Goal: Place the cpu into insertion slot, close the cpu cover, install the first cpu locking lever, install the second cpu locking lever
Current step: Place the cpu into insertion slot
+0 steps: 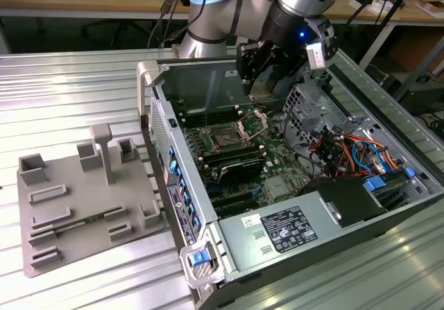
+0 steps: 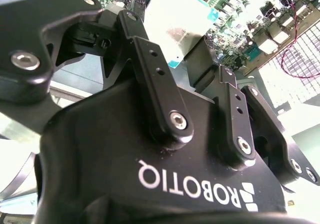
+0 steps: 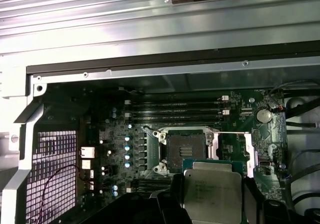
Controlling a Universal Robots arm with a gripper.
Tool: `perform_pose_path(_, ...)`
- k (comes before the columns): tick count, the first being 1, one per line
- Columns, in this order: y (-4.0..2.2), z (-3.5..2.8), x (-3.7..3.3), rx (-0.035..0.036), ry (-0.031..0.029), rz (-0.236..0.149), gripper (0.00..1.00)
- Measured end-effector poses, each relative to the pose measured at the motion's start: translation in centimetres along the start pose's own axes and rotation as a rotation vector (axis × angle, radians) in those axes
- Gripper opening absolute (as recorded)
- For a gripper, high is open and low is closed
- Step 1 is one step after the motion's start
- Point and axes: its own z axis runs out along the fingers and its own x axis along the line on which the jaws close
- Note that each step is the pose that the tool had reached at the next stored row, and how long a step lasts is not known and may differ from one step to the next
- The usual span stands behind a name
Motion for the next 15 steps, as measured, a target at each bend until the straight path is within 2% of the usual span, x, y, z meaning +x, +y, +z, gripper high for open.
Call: perform_pose_path(15,-0.04,0.39,-0.01,0.0000,0.0000,0.000,0.55)
